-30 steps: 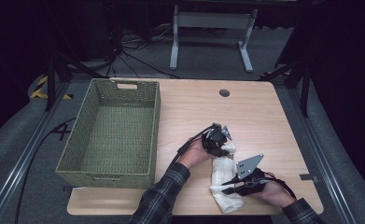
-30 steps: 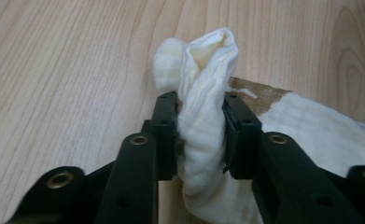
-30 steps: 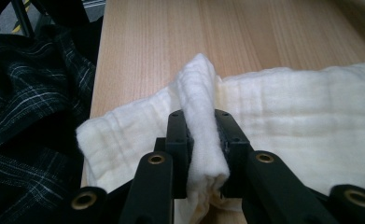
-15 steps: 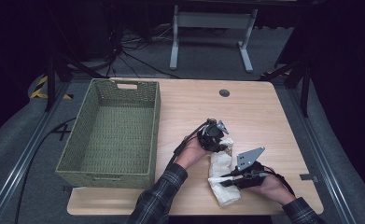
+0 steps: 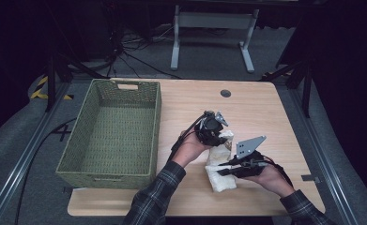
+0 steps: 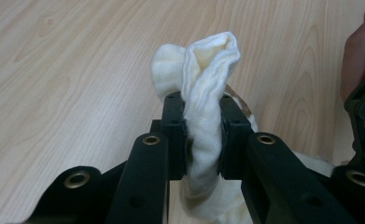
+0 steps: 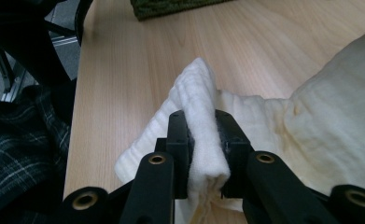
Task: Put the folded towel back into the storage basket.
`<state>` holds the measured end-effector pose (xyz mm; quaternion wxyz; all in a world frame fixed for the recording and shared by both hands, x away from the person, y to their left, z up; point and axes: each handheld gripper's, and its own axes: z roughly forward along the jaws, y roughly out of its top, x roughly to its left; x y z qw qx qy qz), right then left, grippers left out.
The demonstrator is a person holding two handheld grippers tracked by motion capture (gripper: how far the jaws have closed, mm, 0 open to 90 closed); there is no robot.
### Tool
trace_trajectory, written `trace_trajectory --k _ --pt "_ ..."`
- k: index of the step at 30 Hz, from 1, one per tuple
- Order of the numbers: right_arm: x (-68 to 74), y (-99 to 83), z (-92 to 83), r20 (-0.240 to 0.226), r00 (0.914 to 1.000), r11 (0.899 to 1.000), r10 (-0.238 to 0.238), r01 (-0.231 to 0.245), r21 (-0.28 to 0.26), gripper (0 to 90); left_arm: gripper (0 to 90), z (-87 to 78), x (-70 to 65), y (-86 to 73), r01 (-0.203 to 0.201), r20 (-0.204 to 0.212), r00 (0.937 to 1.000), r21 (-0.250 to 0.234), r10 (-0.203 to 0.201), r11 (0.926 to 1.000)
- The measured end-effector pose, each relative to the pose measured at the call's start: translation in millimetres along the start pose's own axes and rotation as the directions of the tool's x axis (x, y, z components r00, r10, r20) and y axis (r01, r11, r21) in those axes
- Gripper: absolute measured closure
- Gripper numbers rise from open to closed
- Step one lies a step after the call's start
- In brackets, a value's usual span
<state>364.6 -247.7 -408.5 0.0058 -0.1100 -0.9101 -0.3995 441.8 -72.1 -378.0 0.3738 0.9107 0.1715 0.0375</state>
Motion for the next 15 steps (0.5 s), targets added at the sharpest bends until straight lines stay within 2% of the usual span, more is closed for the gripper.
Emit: trace_trajectory --k 1,6,9,11,14,15 --pt "-1.2 7.0 -2.7 0.003 1.0 1.0 -0.004 0.004 -0.01 78.4 76.8 -7.4 0.4 2.8 0.002 -0.015 0.9999 0.001 -0.002 1.0" --pt "-3.6 20.1 -9.1 0.01 0.9998 0.999 -0.016 0.016 -0.028 78.3 76.8 -21.0 2.0 7.5 0.008 -0.042 0.9991 -0.012 -0.008 0.9999" --pt "-5.3 34.6 -15.4 0.011 0.9997 0.998 -0.022 0.023 -0.055 78.3 76.9 -30.8 3.1 10.7 0.01 -0.056 0.9984 -0.015 -0.011 0.9998" --pt "-6.4 41.8 -17.5 0.019 0.9994 0.998 -0.027 0.028 -0.06 78.4 76.9 -42.6 4.2 13.6 0.009 -0.078 0.9969 -0.018 -0.01 0.9998" --pt "-7.5 48.5 -18.8 0.021 0.9993 0.997 -0.032 0.033 -0.069 78.4 77.1 -50.4 5.2 14.9 0.007 -0.093 0.9956 -0.021 -0.009 0.9998" --pt "-8.7 55.8 -19.8 0.026 0.999 0.996 -0.037 0.039 -0.076 78.4 77.1 -55.0 6.0 15.1 0.008 -0.097 0.9953 -0.019 -0.01 0.9998"
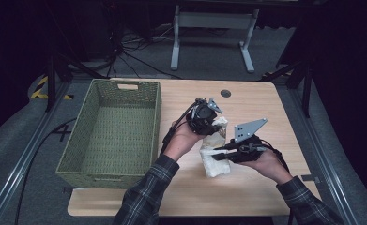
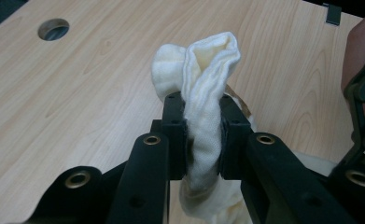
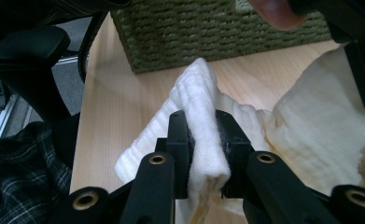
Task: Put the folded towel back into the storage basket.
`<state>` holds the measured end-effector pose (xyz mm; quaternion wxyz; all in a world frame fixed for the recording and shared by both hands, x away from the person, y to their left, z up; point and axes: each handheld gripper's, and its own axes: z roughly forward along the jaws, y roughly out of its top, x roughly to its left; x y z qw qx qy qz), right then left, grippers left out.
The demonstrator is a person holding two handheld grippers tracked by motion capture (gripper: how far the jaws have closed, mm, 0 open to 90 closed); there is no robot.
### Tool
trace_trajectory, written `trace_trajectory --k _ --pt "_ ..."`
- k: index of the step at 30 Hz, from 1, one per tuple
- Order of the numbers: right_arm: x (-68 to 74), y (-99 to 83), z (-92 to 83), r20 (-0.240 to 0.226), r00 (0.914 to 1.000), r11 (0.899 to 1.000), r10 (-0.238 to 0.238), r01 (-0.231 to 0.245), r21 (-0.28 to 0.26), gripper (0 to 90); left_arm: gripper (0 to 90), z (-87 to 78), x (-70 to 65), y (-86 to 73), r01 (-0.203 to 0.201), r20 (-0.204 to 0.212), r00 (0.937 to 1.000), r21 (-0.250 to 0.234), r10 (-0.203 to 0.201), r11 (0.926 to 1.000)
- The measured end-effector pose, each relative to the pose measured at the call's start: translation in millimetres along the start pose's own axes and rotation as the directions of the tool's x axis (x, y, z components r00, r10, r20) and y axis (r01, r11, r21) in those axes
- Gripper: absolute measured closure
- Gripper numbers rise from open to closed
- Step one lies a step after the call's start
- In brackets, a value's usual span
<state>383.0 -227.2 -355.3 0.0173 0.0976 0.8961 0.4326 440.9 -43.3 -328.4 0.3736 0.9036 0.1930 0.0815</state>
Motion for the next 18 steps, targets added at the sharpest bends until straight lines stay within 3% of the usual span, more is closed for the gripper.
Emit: trace_trajectory --k 18 --pt "-9.0 51.8 10.0 0.002 0.9997 0.998 -0.026 0.026 -0.052 78.4 77.1 -59.3 23.5 -6.9 0.008 -0.049 0.9987 -0.035 -0.01 0.9994"
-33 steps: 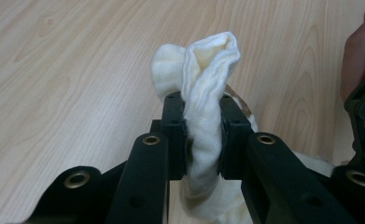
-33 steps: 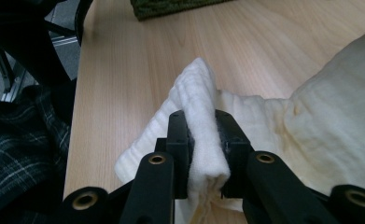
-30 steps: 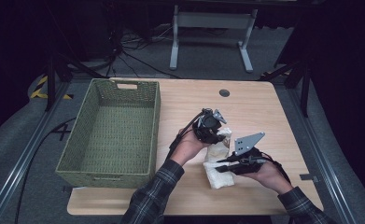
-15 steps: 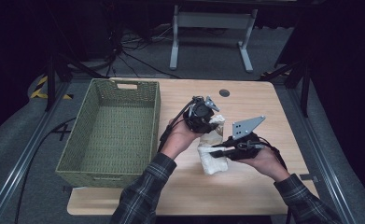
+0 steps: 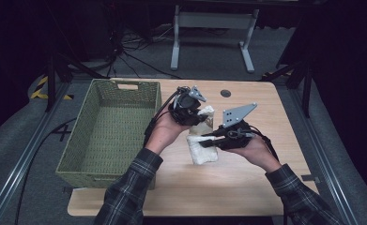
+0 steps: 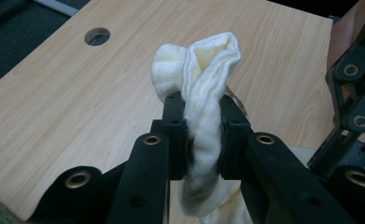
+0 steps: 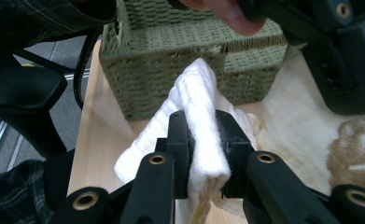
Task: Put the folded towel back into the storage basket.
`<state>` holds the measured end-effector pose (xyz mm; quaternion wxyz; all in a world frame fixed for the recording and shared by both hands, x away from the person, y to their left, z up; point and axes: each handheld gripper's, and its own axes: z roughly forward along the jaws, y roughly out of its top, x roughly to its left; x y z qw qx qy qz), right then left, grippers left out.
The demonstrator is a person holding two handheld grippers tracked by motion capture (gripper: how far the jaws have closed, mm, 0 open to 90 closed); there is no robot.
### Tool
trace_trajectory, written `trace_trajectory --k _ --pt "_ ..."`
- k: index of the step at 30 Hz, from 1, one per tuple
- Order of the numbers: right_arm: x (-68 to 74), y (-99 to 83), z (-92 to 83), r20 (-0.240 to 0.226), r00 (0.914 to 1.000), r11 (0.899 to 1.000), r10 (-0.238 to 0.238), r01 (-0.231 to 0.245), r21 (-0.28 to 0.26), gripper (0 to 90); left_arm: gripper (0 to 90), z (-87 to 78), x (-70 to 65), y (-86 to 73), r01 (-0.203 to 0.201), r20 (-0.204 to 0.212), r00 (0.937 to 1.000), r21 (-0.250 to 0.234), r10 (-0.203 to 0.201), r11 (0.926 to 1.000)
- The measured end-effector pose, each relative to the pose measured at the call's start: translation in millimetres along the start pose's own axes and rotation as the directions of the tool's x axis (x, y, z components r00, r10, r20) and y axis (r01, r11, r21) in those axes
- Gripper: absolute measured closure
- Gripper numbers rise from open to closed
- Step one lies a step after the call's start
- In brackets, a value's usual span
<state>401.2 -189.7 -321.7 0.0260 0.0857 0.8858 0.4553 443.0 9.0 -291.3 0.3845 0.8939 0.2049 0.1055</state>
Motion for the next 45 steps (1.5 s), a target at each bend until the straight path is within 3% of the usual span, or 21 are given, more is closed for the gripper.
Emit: trace_trajectory --k 8,15,21,35,45 --pt "-3.2 25.0 15.7 0.008 1.0 1.0 -0.001 0.001 -0.02 78.4 77.1 -22.8 17.1 -6.9 -0.018 0.008 0.9998 -0.017 0.019 0.9997" --pt "0.1 53.0 44.5 0.013 0.9998 1.0 -0.014 0.014 -0.004 78.4 77.1 -49.4 32.7 -20.4 -0.038 -0.007 0.9992 -0.031 0.038 0.9988" --pt "7.4 79.8 76.1 0.006 0.9996 1.0 -0.028 0.028 0.003 78.4 77.1 -77.4 43.3 -43.9 -0.035 -0.037 0.9988 -0.059 0.033 0.9976" --pt "17.8 107.1 125.8 -0.013 0.999 0.998 -0.042 0.042 -0.041 78.3 77.1 -99.4 57.9 -82.0 -0.01 -0.075 0.9972 -0.082 0.004 0.9966" --pt "26.9 105.5 161.8 -0.042 0.9989 0.999 -0.022 0.02 -0.032 78.3 77.1 -98.0 60.2 -107.4 0.037 -0.067 0.9968 -0.103 -0.044 0.994"
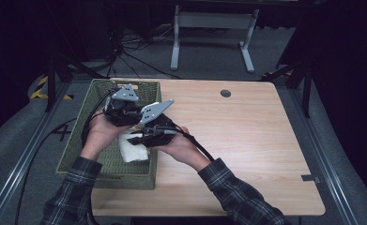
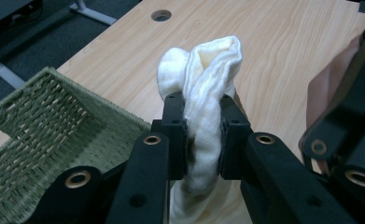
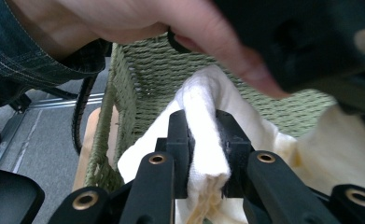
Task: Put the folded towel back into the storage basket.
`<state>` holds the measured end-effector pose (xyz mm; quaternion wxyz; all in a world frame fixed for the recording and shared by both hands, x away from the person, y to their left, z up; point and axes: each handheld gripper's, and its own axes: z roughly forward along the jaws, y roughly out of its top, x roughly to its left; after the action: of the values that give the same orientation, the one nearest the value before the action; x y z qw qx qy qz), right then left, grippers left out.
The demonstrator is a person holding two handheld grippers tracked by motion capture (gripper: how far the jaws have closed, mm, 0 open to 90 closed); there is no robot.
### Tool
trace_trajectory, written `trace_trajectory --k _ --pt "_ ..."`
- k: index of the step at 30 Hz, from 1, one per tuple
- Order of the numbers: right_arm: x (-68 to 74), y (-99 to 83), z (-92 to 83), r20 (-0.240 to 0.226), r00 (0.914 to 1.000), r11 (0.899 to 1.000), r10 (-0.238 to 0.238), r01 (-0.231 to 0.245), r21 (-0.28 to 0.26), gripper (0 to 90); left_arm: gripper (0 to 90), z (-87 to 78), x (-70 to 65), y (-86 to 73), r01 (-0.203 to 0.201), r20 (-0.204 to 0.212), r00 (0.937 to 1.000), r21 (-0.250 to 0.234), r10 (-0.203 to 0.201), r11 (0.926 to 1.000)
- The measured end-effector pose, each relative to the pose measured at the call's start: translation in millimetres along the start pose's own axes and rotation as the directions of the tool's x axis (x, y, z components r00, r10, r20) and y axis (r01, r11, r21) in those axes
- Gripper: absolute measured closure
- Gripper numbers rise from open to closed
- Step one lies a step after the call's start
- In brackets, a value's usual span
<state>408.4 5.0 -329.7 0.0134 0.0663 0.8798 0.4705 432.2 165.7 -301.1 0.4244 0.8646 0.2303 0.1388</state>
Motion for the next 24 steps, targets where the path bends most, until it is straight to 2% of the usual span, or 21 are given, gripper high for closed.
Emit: trace_trajectory --k 6,7,9,17,22,24 --pt "5.6 -10.3 17.1 -0.019 0.9998 1.0 0.008 -0.008 0.015 78.0 77.1 -0.2 -1.0 -12.0 0.012 0.009 0.9999 0.005 -0.012 0.9999" --pt "6.2 -13.5 19.5 -0.023 0.9996 1.0 0.013 -0.012 0.022 77.9 77.1 0.8 -3.0 -16.3 0.03 0.013 0.9995 -0.006 -0.03 0.9995" --pt "6.7 -18.6 22.7 -0.027 0.9994 0.999 0.021 -0.02 0.028 77.8 77.1 1.2 -3.6 -20.0 0.023 0.018 0.9996 -0.004 -0.023 0.9997" --pt "9.1 -30.2 26.0 -0.027 0.9993 0.999 0.027 -0.026 0.043 76.3 77.1 5.8 -5.9 -26.7 0.046 0.03 0.9985 -0.012 -0.046 0.9989" --pt "8.3 -33.4 25.9 -0.027 0.9991 0.998 0.033 -0.032 0.045 74.4 77.1 8.5 -5.5 -27.1 0.045 0.04 0.9982 -0.007 -0.045 0.999" --pt "7.8 -34.5 26.0 -0.029 0.9988 0.998 0.039 -0.038 0.045 68.3 77.1 8.7 -3.9 -26.7 0.04 0.037 0.9985 0.002 -0.04 0.9992"
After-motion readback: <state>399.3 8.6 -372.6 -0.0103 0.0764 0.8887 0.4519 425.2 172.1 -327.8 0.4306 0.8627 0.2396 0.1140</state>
